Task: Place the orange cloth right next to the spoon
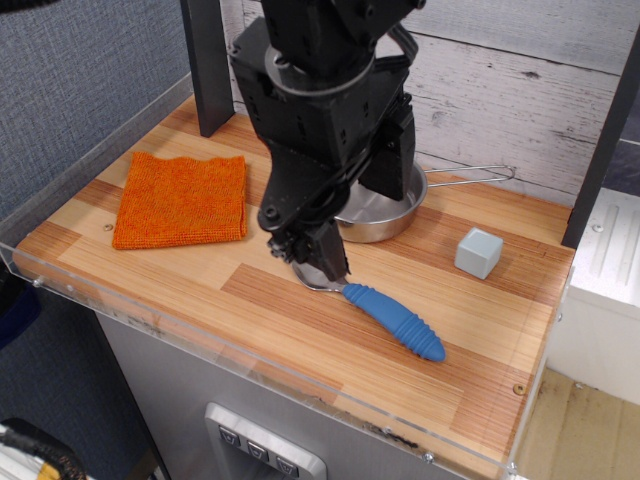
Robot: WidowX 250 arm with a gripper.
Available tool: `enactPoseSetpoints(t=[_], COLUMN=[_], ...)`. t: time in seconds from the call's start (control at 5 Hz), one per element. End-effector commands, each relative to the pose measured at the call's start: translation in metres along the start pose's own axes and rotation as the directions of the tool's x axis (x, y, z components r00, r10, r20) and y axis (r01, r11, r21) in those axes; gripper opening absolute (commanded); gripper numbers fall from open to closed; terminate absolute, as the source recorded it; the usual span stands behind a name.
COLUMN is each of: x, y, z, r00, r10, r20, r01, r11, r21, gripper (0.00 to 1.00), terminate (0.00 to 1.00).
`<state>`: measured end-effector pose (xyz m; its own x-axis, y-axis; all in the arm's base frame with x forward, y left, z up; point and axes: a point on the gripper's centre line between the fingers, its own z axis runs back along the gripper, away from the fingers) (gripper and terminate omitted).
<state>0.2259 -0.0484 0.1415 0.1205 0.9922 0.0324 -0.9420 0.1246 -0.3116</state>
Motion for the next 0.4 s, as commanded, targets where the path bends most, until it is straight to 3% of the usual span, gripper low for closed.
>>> enactPoseSetpoints(t=[0.0,0.2], x=[0.000,0.023], y=[0.000,-0.005], z=[0.000,0.000], r00=[1.000,1.000], r10=[0.000,0.021], r20=[0.000,0.016], r01=[0.000,-0.021], r11=[1.000,1.000], r21=[0.000,-0.011], gripper=[1.00,1.00], terminate=[0.00,0.00])
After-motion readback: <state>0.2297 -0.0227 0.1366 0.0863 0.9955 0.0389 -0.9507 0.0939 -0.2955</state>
